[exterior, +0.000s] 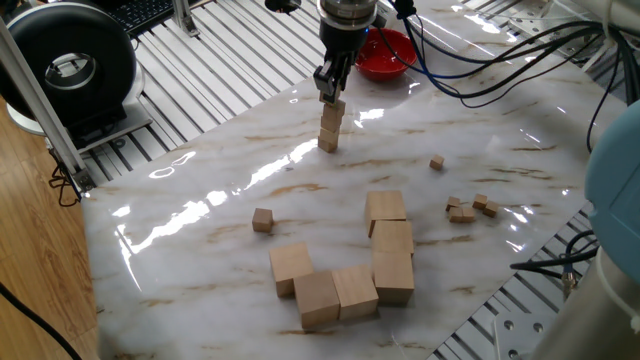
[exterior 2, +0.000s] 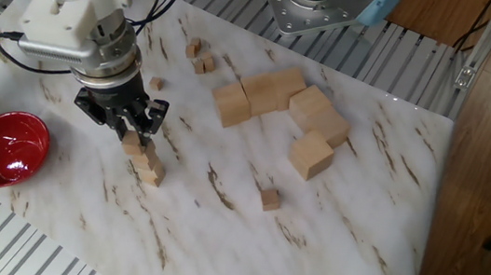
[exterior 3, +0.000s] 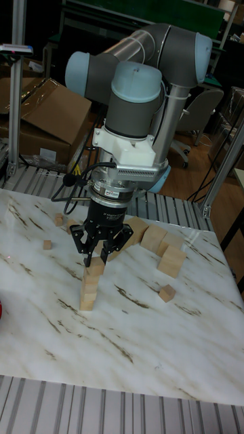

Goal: Stack the blocks in a vertical line of five

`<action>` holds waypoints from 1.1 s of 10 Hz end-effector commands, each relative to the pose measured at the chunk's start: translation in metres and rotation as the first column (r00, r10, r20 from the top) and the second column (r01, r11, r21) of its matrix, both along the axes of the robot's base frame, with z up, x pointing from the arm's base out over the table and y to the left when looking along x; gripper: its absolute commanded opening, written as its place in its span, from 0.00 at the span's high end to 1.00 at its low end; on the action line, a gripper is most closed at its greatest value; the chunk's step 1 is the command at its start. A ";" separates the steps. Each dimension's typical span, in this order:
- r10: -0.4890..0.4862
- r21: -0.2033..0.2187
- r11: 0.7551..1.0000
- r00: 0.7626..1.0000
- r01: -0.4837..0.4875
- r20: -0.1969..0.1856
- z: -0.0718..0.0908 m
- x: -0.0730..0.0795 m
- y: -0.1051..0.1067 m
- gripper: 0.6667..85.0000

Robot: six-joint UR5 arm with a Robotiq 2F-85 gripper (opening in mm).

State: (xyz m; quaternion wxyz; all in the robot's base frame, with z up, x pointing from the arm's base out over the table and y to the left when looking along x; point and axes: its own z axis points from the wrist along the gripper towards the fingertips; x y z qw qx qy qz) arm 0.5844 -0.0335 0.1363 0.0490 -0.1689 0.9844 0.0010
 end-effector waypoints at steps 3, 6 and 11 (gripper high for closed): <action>-0.005 0.019 1.000 1.000 0.005 0.000 0.001 -0.004 -0.003 0.71; 0.000 0.017 1.000 1.000 0.000 -0.001 0.001 -0.005 -0.005 0.71; 0.008 0.022 1.000 1.000 -0.008 -0.001 -0.001 -0.005 -0.003 0.70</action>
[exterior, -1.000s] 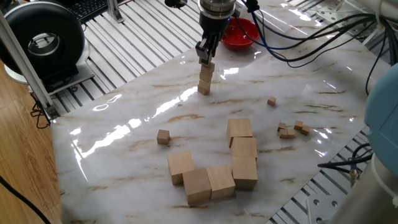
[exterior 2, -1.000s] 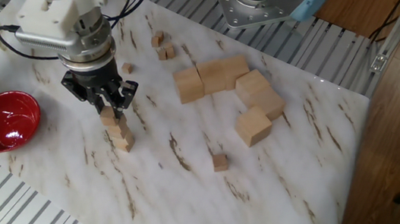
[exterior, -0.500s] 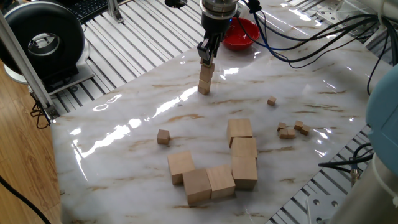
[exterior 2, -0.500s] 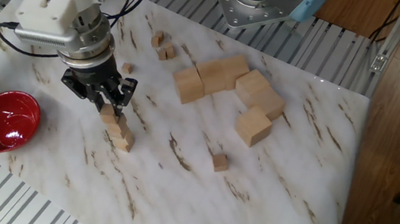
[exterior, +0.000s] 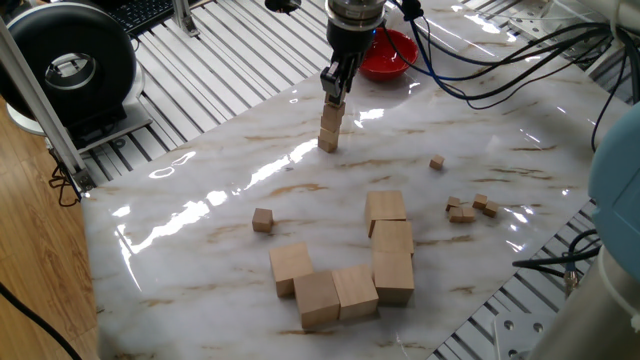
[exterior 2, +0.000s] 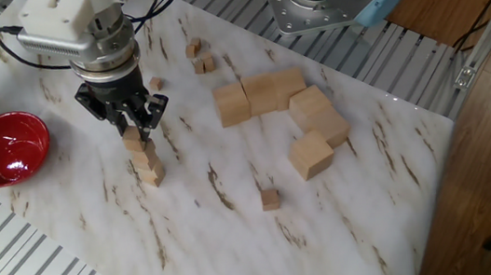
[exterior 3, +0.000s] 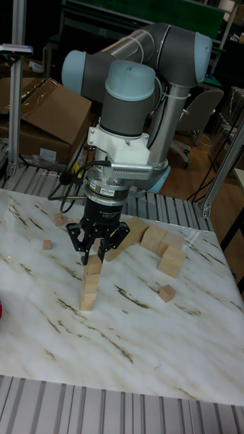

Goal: Stack the blocks in a vertical line of five

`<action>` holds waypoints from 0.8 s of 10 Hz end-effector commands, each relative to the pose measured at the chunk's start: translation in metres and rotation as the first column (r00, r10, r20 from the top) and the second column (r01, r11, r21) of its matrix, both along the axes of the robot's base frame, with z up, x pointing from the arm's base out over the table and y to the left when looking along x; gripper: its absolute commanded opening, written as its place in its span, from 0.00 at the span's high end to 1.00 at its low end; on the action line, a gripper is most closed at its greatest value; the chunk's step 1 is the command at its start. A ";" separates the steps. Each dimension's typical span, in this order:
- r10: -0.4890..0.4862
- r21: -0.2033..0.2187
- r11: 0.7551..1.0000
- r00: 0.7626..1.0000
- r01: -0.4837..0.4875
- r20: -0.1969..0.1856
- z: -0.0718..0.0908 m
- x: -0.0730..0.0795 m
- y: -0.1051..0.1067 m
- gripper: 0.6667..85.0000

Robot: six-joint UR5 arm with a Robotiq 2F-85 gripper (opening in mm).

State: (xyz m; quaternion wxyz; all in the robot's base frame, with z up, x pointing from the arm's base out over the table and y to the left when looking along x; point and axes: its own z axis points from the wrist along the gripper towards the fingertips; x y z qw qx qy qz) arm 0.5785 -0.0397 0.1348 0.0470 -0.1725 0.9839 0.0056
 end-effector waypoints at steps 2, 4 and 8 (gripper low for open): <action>0.007 0.017 1.000 1.000 -0.007 0.006 -0.001 0.001 0.005 0.68; 0.022 0.017 1.000 1.000 -0.023 0.008 -0.001 0.002 0.006 0.62; 0.044 0.016 0.999 0.999 -0.044 0.007 -0.002 0.001 0.006 0.55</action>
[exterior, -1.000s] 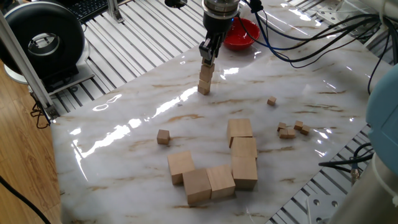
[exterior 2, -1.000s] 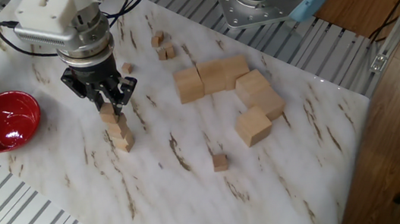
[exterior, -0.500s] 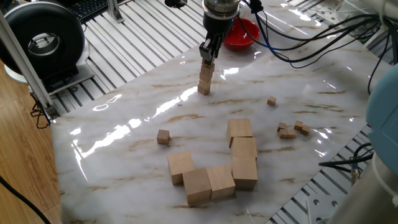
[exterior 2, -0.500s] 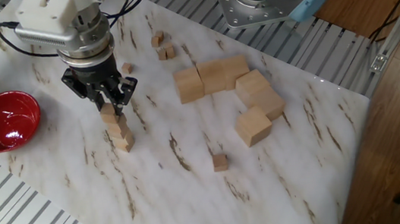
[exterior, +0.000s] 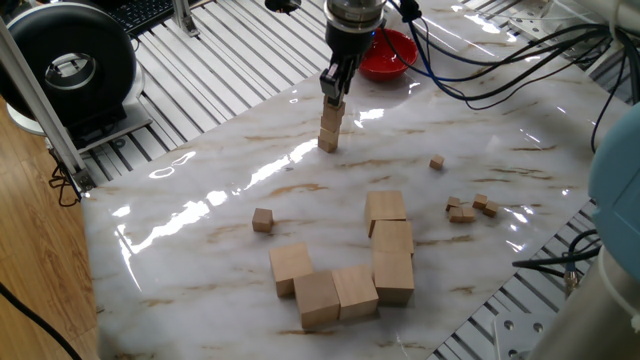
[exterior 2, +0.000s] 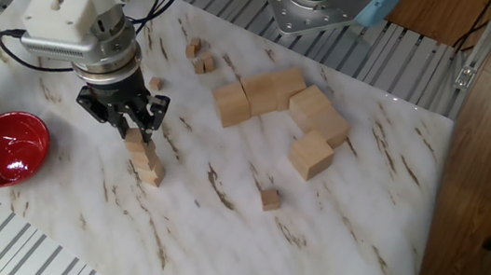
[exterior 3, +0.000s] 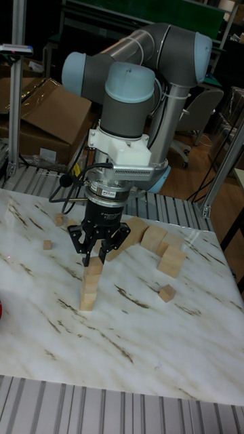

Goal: Stack the blocks in a vertical line of five

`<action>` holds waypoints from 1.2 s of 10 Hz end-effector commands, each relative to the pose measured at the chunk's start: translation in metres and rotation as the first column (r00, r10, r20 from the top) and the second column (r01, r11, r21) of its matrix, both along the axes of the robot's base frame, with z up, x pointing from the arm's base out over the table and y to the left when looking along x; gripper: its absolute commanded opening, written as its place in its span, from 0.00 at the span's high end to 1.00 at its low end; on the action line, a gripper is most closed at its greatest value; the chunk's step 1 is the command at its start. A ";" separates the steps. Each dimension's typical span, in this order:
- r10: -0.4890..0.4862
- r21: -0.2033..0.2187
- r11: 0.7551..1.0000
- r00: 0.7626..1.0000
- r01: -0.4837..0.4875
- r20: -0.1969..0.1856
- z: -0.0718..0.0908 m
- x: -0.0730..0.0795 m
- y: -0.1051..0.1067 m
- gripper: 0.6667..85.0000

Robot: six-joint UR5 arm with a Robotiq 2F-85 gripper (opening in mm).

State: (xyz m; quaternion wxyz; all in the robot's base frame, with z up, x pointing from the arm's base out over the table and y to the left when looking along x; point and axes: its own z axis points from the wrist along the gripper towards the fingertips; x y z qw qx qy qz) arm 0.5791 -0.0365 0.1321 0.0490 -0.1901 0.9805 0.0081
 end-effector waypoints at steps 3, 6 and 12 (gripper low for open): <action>0.008 0.017 1.000 1.000 -0.008 -0.003 0.001 -0.002 0.002 0.54; 0.065 -0.006 0.998 0.998 -0.065 -0.014 0.001 -0.005 -0.005 0.44; 0.153 -0.066 0.986 0.988 -0.155 -0.022 0.016 -0.002 -0.025 0.27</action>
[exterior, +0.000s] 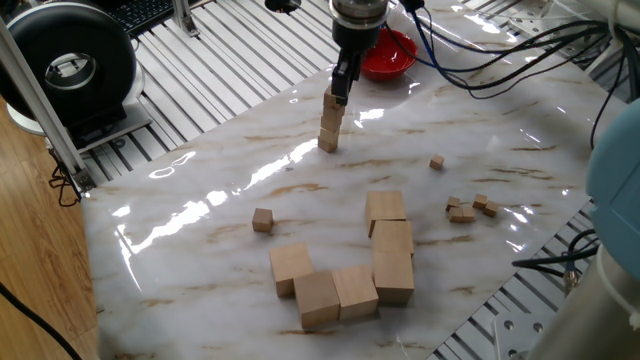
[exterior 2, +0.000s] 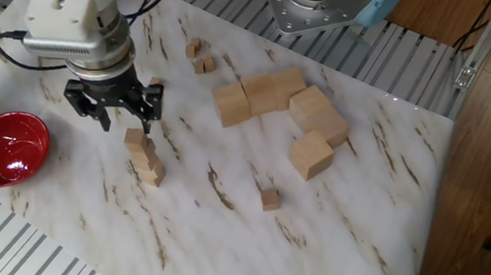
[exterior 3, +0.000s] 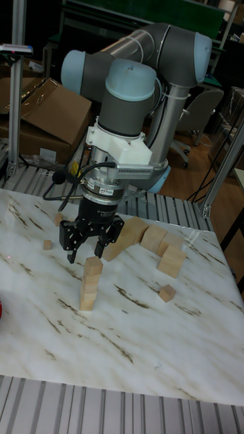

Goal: Stack the blocks in a vertical line of five

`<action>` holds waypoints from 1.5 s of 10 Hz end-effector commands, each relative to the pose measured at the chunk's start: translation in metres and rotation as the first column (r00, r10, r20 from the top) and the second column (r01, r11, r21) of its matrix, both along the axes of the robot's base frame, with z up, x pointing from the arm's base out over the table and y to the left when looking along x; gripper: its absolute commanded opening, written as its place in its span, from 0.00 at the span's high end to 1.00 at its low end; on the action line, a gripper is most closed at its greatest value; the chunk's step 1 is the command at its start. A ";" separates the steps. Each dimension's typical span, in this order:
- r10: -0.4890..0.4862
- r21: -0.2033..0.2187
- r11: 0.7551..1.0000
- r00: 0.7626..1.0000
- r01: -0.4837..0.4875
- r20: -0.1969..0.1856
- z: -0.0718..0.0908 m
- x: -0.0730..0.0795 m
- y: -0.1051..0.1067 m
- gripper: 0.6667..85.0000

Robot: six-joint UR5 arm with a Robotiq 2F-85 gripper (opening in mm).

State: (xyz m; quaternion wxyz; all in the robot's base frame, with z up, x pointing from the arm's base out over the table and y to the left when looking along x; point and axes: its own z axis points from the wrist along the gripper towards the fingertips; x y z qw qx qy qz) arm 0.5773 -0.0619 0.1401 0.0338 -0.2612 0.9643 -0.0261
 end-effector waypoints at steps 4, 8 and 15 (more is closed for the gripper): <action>-0.015 0.050 0.999 0.999 0.017 -0.047 0.026 -0.005 0.012 0.26; -0.047 0.064 0.997 0.994 0.053 -0.100 0.045 -0.010 0.030 0.25; -0.058 0.039 0.997 0.987 0.064 -0.147 0.074 -0.015 0.045 0.26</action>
